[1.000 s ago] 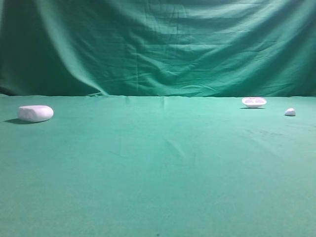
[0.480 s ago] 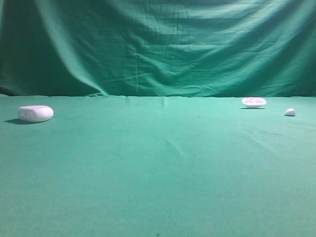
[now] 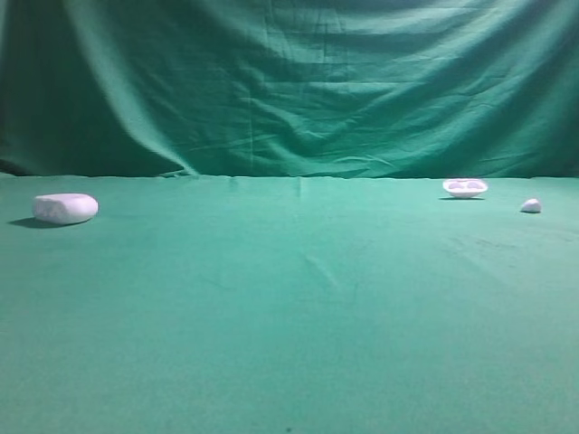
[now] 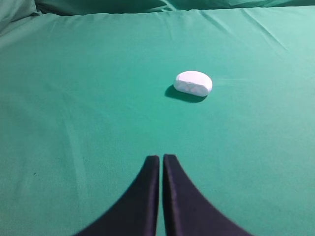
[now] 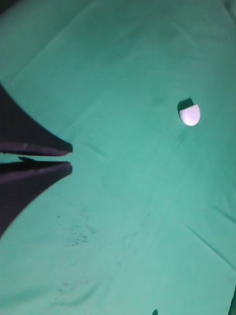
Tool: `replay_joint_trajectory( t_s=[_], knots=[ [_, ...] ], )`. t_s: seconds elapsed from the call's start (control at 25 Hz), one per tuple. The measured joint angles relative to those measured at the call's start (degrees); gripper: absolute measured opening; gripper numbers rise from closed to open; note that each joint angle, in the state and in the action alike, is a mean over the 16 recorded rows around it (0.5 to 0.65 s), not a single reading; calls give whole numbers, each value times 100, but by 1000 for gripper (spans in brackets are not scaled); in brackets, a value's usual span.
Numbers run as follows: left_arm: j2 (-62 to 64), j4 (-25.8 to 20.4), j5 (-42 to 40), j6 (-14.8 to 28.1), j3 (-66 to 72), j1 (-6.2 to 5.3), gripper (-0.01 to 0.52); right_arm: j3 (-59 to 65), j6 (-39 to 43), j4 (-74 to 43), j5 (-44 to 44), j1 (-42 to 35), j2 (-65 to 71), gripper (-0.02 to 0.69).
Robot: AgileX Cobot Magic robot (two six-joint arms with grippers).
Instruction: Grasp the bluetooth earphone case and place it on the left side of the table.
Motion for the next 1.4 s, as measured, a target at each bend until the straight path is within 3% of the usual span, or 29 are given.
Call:
replay_joint_trajectory(
  t_s=[0.72,1.4],
  knots=[
    [0,0,0,0,0,0,0,3226,-106,115,-2267,-3061,-2478,0],
    [0,0,0,0,0,0,0,3776,-106,389,-1991,-3452,-3191,0]
  ],
)
